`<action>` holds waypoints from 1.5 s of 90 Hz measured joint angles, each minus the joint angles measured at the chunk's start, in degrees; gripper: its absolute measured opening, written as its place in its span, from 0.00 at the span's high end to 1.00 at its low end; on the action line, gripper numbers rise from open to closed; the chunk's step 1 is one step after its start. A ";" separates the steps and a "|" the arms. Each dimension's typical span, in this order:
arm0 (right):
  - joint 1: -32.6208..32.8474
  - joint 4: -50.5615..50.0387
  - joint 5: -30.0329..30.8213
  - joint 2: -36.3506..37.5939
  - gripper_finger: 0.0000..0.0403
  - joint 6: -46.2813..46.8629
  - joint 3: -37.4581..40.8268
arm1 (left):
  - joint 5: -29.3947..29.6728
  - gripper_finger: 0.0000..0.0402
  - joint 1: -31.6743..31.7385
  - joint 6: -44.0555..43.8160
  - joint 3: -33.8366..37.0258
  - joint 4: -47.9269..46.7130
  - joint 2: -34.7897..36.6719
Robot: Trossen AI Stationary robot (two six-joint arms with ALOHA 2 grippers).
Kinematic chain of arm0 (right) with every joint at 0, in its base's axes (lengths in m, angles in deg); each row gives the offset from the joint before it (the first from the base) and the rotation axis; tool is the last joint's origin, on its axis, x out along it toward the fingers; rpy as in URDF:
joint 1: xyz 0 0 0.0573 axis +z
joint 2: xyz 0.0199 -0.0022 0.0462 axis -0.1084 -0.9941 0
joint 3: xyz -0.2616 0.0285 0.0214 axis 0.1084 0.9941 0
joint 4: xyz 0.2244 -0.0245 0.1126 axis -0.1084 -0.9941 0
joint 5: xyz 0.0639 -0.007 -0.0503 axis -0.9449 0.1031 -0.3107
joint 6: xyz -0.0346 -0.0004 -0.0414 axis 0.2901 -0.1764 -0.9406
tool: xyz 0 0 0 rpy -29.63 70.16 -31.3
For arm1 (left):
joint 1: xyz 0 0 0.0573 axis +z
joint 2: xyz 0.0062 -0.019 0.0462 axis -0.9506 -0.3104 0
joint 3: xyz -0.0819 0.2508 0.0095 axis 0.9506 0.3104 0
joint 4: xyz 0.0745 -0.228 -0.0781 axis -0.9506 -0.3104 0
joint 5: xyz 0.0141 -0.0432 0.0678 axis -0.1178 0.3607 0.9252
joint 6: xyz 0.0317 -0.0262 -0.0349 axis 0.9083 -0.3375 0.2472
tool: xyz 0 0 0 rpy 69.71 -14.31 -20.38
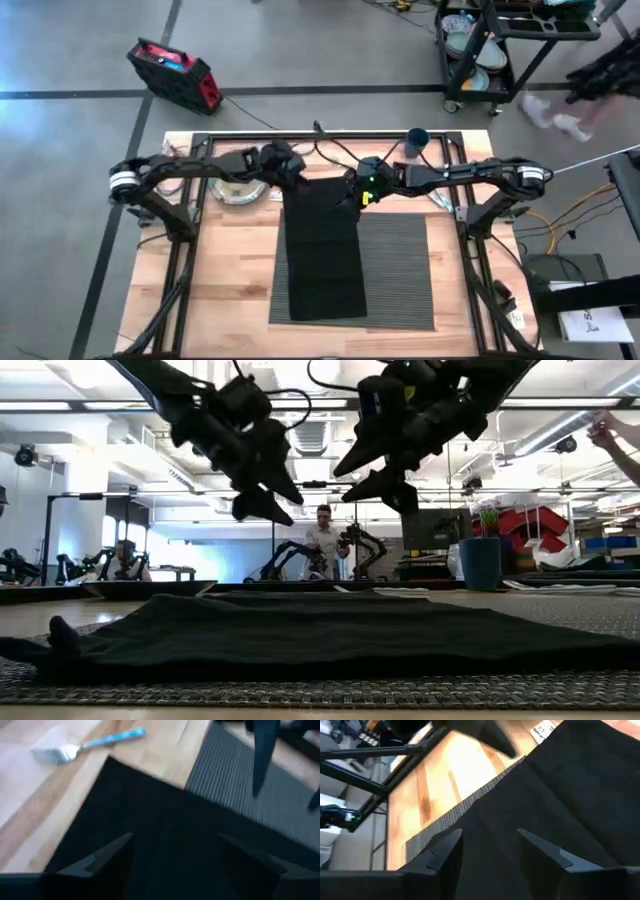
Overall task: Set table place
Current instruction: Fold the black napkin
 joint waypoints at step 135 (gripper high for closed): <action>11.83 -6.59 8.92 0.09 0.71 1.97 8.01 | 19.68 0.43 -18.88 8.30 -1.42 -0.53 -10.50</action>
